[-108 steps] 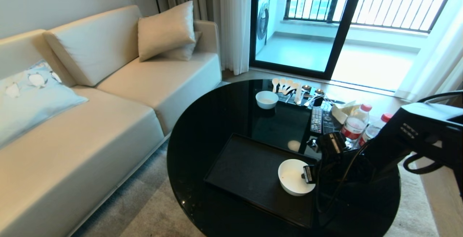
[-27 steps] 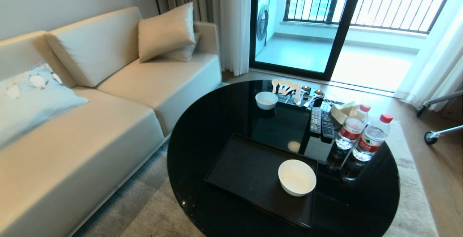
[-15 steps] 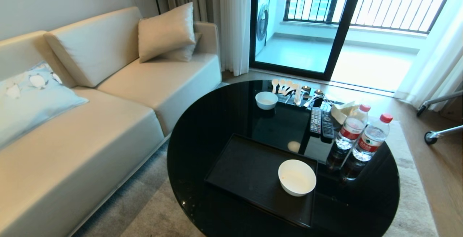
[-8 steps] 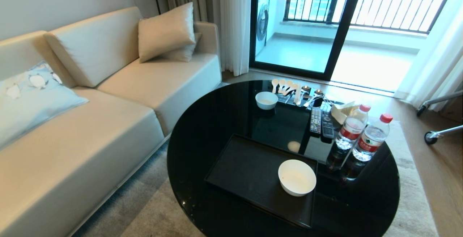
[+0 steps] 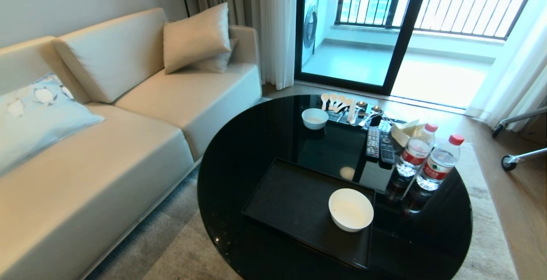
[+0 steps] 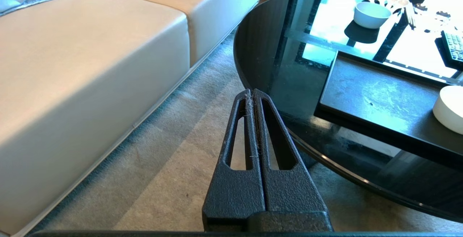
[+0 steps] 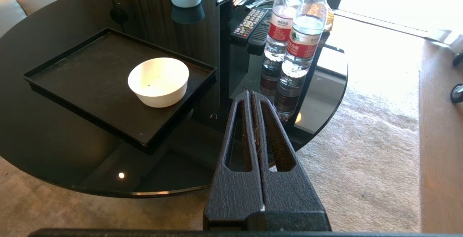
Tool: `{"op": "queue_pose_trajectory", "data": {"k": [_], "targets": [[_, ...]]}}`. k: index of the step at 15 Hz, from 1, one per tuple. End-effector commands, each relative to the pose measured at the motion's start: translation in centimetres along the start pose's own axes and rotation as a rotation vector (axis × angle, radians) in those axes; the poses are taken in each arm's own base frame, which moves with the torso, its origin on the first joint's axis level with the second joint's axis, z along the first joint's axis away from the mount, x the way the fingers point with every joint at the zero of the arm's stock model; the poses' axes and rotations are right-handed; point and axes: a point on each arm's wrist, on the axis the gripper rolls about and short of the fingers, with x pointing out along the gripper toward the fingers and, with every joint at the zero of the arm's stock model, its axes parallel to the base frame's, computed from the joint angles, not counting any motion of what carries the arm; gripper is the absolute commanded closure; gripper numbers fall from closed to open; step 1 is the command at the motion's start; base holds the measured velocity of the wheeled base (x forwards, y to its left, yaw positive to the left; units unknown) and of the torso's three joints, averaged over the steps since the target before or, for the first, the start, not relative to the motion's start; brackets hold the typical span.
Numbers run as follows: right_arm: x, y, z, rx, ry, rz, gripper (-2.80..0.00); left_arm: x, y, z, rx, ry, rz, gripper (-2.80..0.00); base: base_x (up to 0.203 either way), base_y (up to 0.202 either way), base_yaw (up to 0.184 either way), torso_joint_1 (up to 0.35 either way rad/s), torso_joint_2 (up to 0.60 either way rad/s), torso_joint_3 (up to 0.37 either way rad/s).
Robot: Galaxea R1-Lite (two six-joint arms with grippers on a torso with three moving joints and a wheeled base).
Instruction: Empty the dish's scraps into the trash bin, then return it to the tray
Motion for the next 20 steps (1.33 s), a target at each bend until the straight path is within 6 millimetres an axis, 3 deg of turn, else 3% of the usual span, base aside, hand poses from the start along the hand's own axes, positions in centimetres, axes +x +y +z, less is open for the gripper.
{"op": "queue_pose_trajectory", "data": {"k": [1,20], "targets": [[0.01,0.00,0.01,-0.001,0.001,0.001,0.00,0.00,0.00,0.01,-0.001,-0.001,0.001,0.00,0.000,0.000,0.000,0.000,0.00,0.000],[0.01,0.00,0.01,0.000,0.001,0.000,0.00,0.00,0.00,0.01,-0.001,-0.001,0.001,0.00,0.000,0.000,0.000,0.000,0.00,0.000]]}}
